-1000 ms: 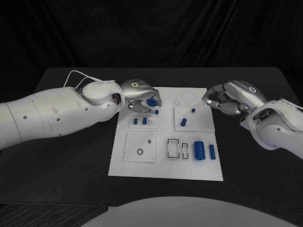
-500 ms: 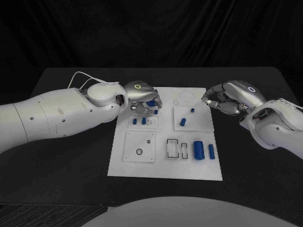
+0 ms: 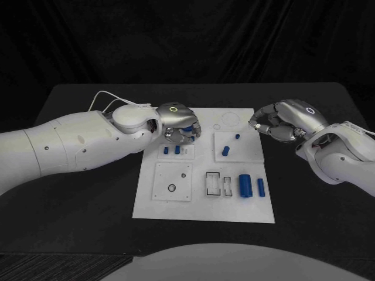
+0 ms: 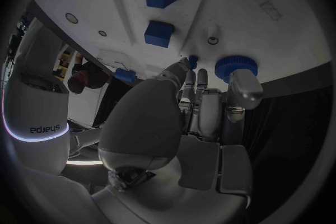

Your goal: Assemble the parts on the task board

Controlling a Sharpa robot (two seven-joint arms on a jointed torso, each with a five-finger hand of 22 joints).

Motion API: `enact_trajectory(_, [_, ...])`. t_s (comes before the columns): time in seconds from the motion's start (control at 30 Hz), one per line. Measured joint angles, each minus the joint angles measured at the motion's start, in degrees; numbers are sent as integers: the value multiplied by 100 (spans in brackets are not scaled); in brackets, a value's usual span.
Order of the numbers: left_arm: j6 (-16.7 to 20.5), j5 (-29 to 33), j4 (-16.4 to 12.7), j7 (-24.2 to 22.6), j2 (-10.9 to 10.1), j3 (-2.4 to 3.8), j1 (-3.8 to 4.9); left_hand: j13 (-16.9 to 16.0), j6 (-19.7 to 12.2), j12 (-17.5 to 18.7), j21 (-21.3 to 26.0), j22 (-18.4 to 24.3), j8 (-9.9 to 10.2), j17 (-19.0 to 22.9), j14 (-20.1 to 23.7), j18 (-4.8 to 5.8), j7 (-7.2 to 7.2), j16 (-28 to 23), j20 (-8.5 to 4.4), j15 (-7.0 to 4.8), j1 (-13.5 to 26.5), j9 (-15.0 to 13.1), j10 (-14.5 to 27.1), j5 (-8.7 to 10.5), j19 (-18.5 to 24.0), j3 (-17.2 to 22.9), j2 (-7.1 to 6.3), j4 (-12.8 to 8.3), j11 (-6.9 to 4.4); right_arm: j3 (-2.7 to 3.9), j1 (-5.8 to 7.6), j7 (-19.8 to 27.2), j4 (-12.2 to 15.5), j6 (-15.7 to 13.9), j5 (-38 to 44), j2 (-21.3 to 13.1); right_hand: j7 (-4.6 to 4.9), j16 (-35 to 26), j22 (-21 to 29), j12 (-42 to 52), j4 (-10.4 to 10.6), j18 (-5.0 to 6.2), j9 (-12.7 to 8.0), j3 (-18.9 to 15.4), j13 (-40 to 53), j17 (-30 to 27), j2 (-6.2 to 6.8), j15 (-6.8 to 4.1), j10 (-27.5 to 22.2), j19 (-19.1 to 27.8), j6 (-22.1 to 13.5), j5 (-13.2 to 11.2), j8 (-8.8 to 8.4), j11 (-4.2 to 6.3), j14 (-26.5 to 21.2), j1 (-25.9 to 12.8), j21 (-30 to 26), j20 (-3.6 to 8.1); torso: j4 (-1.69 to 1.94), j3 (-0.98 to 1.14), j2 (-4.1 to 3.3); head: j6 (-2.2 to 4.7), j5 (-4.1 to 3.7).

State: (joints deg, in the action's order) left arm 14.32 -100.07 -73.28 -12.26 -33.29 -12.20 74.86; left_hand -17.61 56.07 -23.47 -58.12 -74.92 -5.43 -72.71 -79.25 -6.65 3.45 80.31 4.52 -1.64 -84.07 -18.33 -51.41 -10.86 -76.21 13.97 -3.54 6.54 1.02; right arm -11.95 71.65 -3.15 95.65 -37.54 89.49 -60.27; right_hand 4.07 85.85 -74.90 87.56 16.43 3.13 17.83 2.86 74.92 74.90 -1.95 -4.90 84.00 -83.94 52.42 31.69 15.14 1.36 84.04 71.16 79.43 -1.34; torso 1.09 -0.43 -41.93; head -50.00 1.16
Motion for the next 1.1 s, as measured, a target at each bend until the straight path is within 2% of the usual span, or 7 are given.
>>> enact_trajectory(0.17, [-2, -2, 43, -5, 27, 0, -23, 57, 171, 28, -34, 0, -40, 65, -21, -1, 18, 0, -10, -21, -72, 0, -349, -29, -51, 150, -65, -150, -12, 0, 0, 1, 0, 1, -1, -2, 0, 0, 0, 1, 0, 0, 0, 0, 0, 0, 0, 0, 0, 0, 0, 0, 0, 0, 0, 0, 0, 0, -4, -1, -2, 0, 5])
enact_trajectory(0.4, [-2, -1, 73, -7, 35, 7, -36, 133, 291, 175, -34, 0, -62, 243, -19, 0, 44, -67, -10, -19, -82, 0, -542, -29, -51, 244, -66, -213, -7, 0, 0, 1, 0, 3, -2, -2, 0, 0, 0, 1, 0, 0, 0, 0, 0, 0, 0, 0, 0, 0, 0, 0, 0, 0, 0, 0, 0, 0, -8, -8, -2, 0, 18])
enact_trajectory(0.77, [44, -1, 75, -7, 26, 10, -51, 228, 424, 340, -109, 1, -62, 279, -43, 0, 95, -90, -29, 3, -81, 19, -942, -53, -131, 388, -67, -326, 42, 0, 0, 4, -1, 3, -3, 2, 0, 0, -4, 2, 0, 0, 0, 0, -1, 0, 0, 0, 0, 0, 0, 0, 0, 0, 0, 0, 0, 0, 0, -9, 2, 0, 27])
enact_trajectory(1.03, [269, -4, -194, -24, -242, 2, -59, 255, 444, 430, -154, 1, -62, 276, -72, 0, 75, -90, -29, 9, -66, 35, -1050, -53, -132, 393, -83, -332, -8, 0, 0, 6, -2, 3, -3, -9, 0, 0, -4, 2, 0, 0, 0, 0, -1, 0, 0, 0, 0, 0, 0, 0, 0, 0, 0, 0, -30, 0, 3, -7, 5, 0, 13])
enact_trajectory(1.1, [340, -5, -306, -24, -339, -2, -30, 264, 445, 470, -154, 1, -62, 284, -72, 0, 75, -90, -29, 9, -66, 44, -1068, -51, -131, 393, -83, -332, 9, 0, 0, 6, -3, 3, -4, -12, 0, 0, -4, 2, 0, 0, 0, 0, -1, 0, 0, 0, 0, 0, 0, 0, 0, 0, 0, 0, -30, 0, 3, -7, 6, 0, 11])
